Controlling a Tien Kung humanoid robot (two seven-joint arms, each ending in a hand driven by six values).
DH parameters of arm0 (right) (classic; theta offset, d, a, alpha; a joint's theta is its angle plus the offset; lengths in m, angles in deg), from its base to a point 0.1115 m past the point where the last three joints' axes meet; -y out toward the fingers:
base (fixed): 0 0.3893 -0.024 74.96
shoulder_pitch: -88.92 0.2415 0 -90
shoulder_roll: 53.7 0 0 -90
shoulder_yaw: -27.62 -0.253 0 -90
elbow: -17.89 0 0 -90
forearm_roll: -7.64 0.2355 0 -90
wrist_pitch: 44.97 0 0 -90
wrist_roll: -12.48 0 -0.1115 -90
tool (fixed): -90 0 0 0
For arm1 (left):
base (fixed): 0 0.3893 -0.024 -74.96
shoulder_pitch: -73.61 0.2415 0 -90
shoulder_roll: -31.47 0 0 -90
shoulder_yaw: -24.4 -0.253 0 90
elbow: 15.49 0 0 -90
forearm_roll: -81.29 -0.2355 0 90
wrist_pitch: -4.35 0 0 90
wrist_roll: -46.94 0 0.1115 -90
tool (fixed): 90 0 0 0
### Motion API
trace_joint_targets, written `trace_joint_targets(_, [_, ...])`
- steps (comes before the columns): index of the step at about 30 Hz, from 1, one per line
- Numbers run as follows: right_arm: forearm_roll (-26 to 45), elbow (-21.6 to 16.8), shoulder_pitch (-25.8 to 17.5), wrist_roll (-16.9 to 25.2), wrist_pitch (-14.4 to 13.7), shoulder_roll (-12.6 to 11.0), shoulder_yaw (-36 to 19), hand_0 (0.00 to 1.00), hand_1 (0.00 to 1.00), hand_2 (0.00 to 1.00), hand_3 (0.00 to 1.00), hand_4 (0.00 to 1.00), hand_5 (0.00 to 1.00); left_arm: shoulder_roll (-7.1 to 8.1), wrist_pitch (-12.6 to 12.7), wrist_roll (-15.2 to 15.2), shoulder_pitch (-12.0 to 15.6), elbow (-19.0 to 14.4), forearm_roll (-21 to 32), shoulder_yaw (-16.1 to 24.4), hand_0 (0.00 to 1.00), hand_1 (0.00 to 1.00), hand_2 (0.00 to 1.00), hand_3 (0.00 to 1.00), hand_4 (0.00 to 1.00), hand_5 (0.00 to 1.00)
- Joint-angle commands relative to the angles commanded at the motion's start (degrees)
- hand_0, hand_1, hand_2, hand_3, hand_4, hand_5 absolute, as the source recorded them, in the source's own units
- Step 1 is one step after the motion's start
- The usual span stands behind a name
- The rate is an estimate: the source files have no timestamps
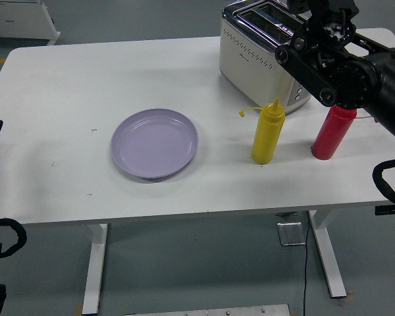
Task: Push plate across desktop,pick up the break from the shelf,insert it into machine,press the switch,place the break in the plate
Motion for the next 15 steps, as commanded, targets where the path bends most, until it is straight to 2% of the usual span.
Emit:
trace_joint_targets(3, [4.06, -3.99, 0.0, -1.39, 0.47, -0.74, 0.54, 0.3, 0.394, 0.441, 0.494, 0.267, 0.086, 0.01, 0.01, 0.0, 0.03, 0.0, 0.0, 0.02, 0.828, 0.895, 0.895, 0.789, 0.631, 0.998])
trace_joint_targets(7, [9.95, -9.2, 0.04, -4.05, 2.55, -1.35, 2.2, 0.3, 0.392, 0.441, 0.493, 0.266, 0.087, 0.01, 0.01, -0.01, 0.04, -0.01, -0.01, 0.03, 0.829, 0.894, 0.894, 0.788, 0.631, 0.998])
trace_joint_targets(15, [22.94, -19.29, -0.15, -9.68, 10.09, -1.85, 6.72, 0.295, 0.391, 0.44, 0.492, 0.264, 0.099, -0.01, -0.03, -0.06, 0.1, -0.03, -0.04, 0.15, 0.828, 0.896, 0.894, 0.788, 0.631, 0.998])
